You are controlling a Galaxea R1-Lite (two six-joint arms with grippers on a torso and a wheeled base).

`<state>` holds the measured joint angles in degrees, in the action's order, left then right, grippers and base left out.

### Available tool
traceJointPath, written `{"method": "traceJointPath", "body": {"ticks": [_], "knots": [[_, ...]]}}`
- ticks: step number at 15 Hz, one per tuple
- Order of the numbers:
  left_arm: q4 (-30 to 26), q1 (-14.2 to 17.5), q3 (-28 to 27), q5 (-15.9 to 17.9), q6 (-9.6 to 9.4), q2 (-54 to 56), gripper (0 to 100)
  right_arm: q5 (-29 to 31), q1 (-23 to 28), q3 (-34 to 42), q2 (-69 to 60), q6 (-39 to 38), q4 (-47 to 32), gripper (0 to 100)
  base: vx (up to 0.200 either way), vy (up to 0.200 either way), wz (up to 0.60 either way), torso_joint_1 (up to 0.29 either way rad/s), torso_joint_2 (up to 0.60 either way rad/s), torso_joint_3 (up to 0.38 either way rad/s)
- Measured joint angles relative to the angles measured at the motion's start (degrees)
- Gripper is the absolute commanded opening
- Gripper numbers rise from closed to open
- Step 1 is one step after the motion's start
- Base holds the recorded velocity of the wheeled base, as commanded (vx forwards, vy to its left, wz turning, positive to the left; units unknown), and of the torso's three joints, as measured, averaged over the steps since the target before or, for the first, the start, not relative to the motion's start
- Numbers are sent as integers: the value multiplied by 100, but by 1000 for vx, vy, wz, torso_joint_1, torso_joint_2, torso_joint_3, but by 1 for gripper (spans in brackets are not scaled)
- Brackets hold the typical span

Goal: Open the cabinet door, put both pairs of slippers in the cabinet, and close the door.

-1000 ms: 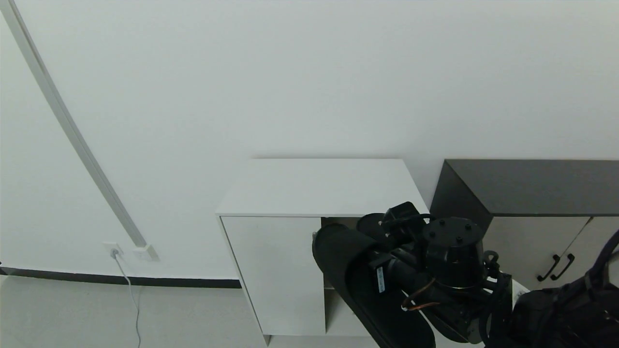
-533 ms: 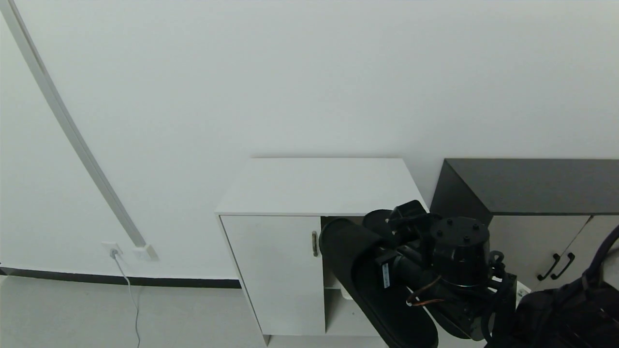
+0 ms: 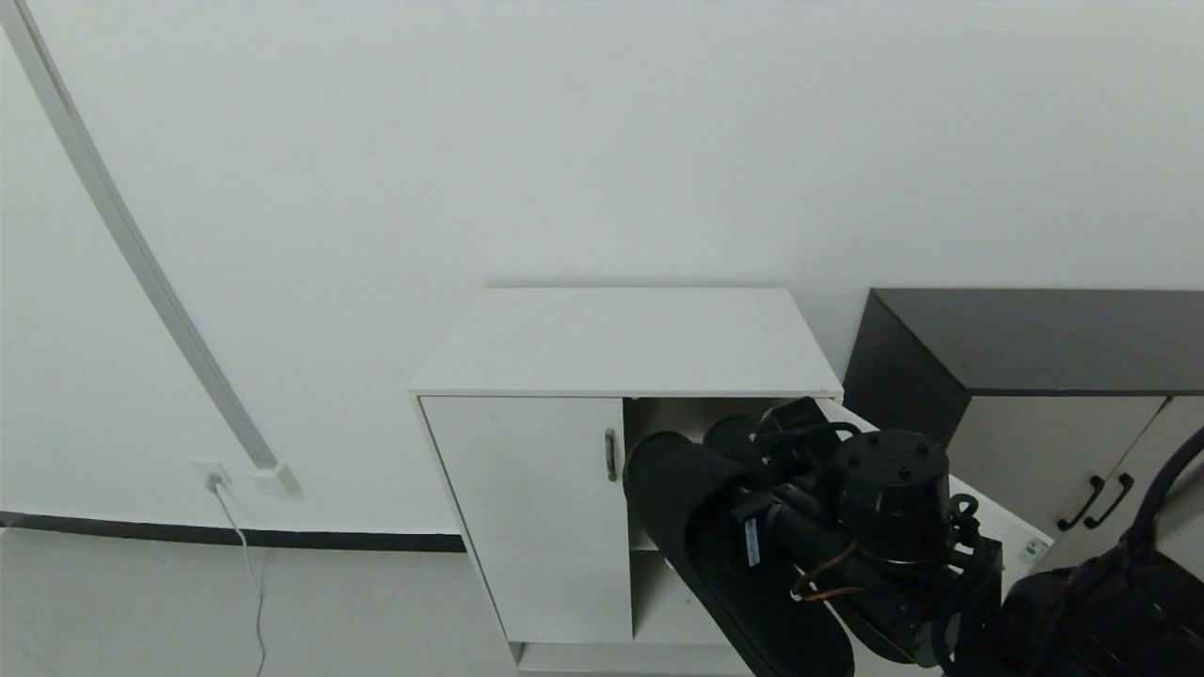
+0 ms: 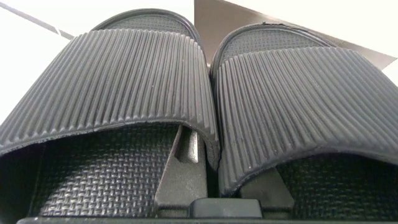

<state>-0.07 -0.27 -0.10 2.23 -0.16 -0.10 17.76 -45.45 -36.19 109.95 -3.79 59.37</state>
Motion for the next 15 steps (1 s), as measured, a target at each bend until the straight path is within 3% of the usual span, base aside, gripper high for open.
{"method": "traceJointPath", "body": {"ticks": [15], "knots": [[0, 0, 0, -5, -2, 0, 0, -2, 0, 43, 15, 13, 66, 0, 0, 0, 0, -207, 502, 294]]}}
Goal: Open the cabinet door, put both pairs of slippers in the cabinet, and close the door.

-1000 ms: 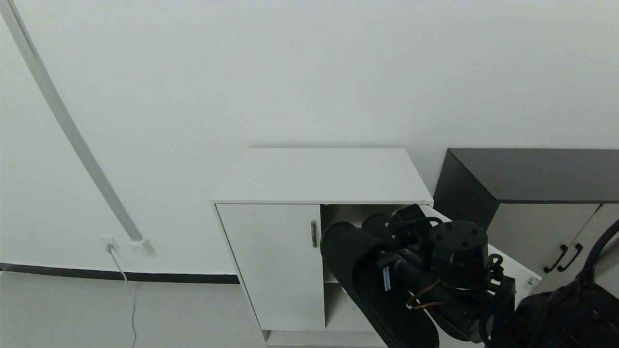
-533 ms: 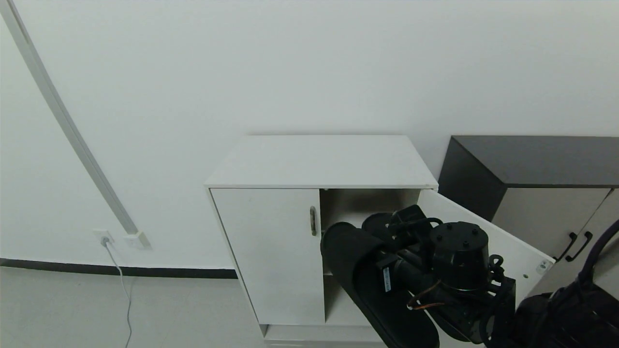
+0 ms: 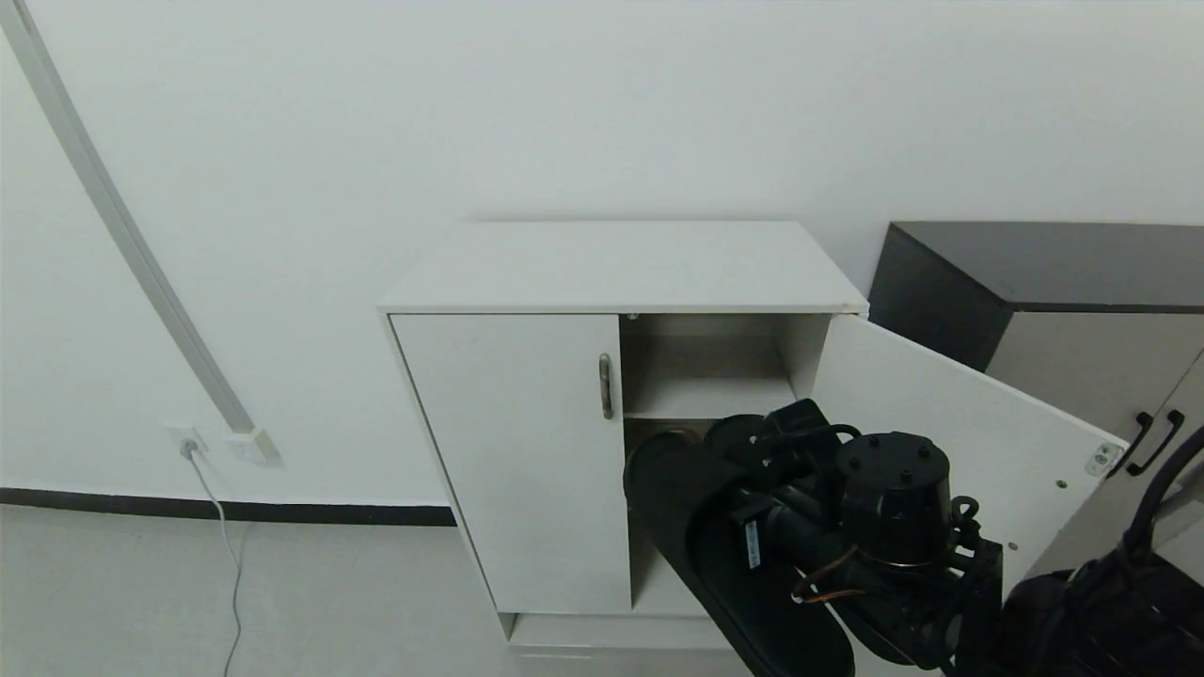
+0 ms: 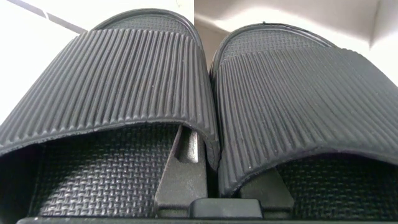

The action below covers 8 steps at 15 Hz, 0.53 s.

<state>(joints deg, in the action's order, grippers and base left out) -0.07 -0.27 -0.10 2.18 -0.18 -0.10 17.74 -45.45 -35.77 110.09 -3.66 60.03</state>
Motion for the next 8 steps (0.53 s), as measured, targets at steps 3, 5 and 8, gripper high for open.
{"method": "traceJointPath", "body": {"ticks": [3, 5, 8], "knots": [[2, 0, 0, 2, 0, 0, 0, 2, -2, 0, 5, 5, 0, 0, 0, 0, 0, -178, 500, 320], [0, 0, 0, 5, 0, 0, 0, -1, -4, 13, 10, 5, 0, 0, 0, 0, 0, -168, 491, 322], [0, 0, 0, 2, 0, 0, 0, -9, -6, 41, 13, 7, -1, 0, 0, 0, 0, -147, 478, 328]]}}
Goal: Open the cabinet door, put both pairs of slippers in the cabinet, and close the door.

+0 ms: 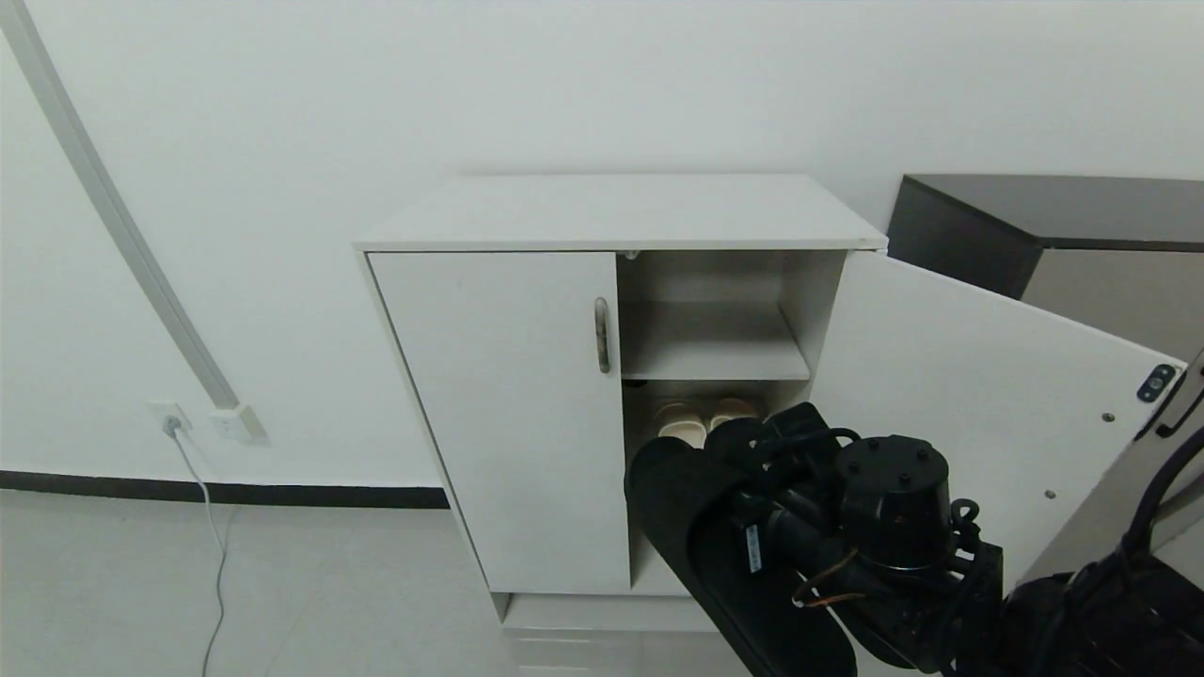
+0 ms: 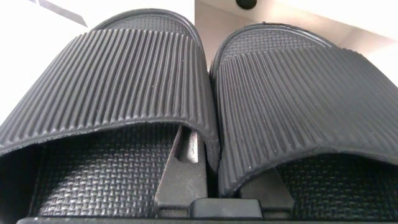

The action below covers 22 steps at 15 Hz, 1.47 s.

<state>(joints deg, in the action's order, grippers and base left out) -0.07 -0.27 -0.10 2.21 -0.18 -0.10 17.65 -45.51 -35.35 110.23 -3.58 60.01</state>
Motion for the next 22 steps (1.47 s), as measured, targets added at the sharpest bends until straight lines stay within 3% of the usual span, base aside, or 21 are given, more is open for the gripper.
{"method": "traceJointPath", "body": {"ticks": [11, 17, 20, 22], "knots": [[-6, 2, 0, 0, -41, 0, 0, -9, 44, 21, -24, -2, 37, 0, 0, 0, 0, -69, 437, 363], [5, 0, 0, 6, -24, 0, 0, 13, 44, 11, 7, 213, 307, 0, 0, 0, 0, 0, 52, 50], [0, 0, 0, 9, -9, 0, 0, 288, 17, -95, 143, 432, 505, 0, 0, 0, 0, 0, 0, 0], [0, 0, 0, 4, 9, 0, 0, 886, -83, -655, 217, 402, 63, 0, 0, 0, 0, 0, 0, 0]]}}
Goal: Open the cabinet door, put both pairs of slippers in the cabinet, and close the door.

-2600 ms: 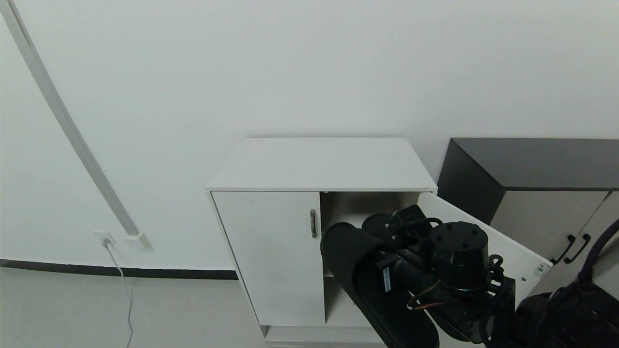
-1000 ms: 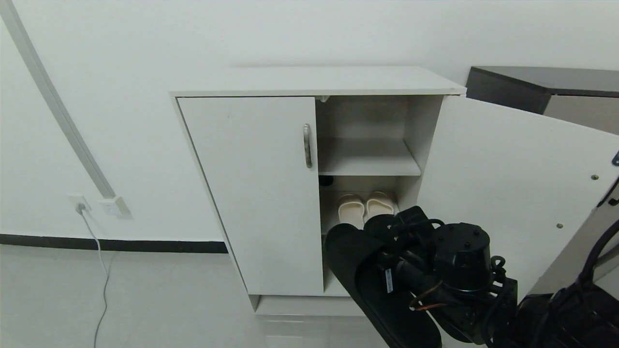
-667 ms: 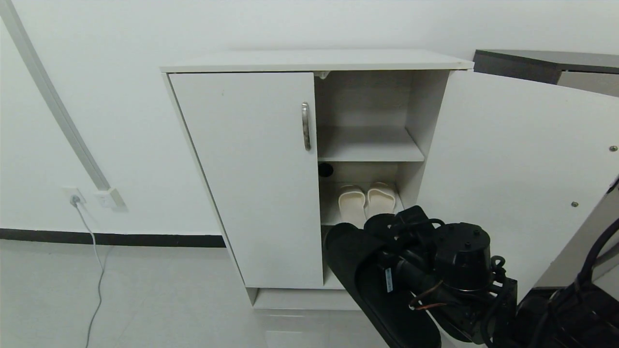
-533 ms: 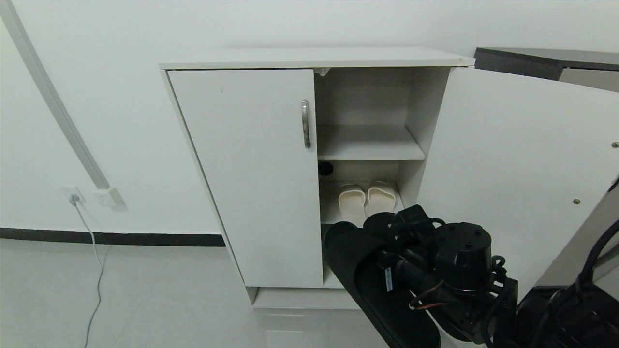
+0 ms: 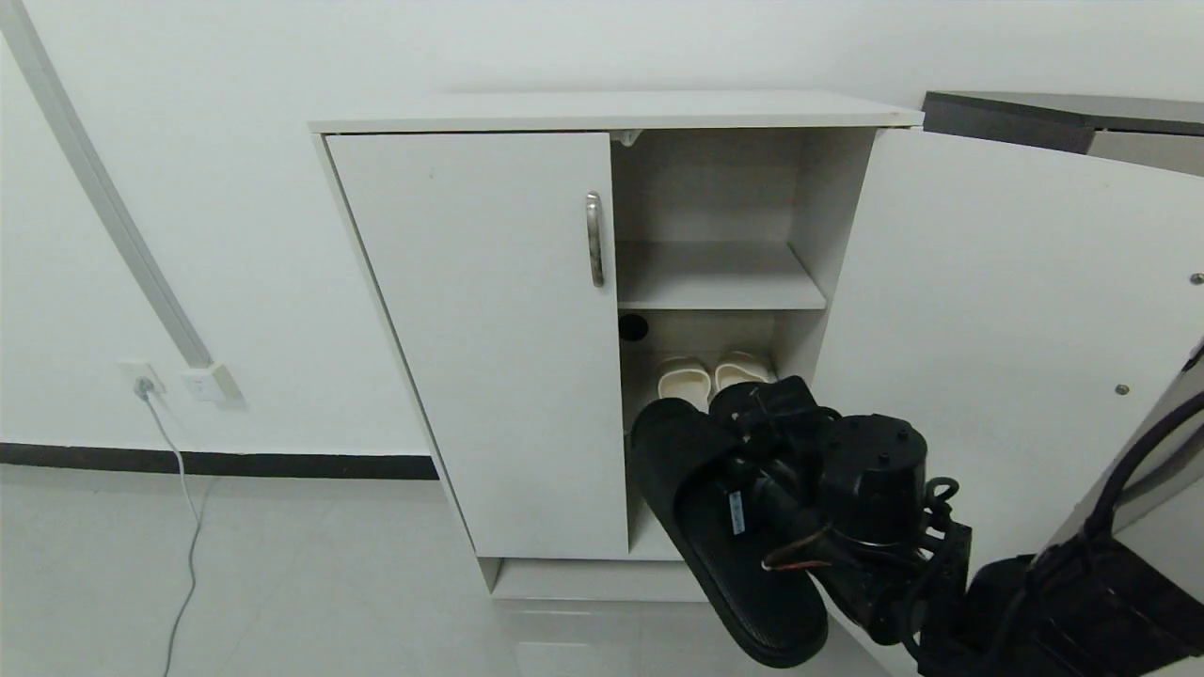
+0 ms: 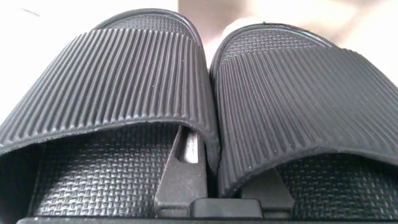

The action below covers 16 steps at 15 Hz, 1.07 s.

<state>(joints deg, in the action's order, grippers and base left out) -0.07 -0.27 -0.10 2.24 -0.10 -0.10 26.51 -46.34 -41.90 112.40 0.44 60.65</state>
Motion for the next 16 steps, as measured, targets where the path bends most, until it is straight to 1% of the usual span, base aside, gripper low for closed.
{"method": "traceJointPath", "body": {"ticks": [1, 2, 5, 6, 7, 8, 10, 16], "knots": [[2, 0, 0, -1, 7, 0, 0, 226, -68, -416, 6, -194, -668, 0, 0, 0, 0, 0, 0, 0], [2, 0, 0, -1, 7, 0, 0, 444, -165, -834, -20, -475, -1715, 0, 0, 0, 0, 0, 0, 0], [2, 0, 0, 2, 2, 0, 0, 1125, -411, -2285, -206, -1612, -4319, 0, 0, 0, 0, 0, 0, 0], [2, 0, 0, 2, 2, 0, 0, 1369, -455, -2789, -247, -1940, -4962, 0, 0, 0, 0, 0, 0, 0], [2, 0, 0, 0, 7, 0, 0, 1665, -477, -3266, -265, -2189, -5414, 0, 0, 0, 0, 0, 0, 0], [2, 0, 0, -1, 15, 0, 0, 1949, -479, -3651, -267, -2317, -5739, 0, 0, 0, 0, 0, 0, 0], [2, 0, 0, -4, 17, 0, 0, 2077, -401, -3963, -252, -2066, -5731, 0, 0, 0, 0, 0, 0, 0], [2, 2, 0, -4, 0, 0, 0, 2077, -300, -4038, -204, -1968, -5611, 0, 0, 0, 0, 0, 0, 0]]}}
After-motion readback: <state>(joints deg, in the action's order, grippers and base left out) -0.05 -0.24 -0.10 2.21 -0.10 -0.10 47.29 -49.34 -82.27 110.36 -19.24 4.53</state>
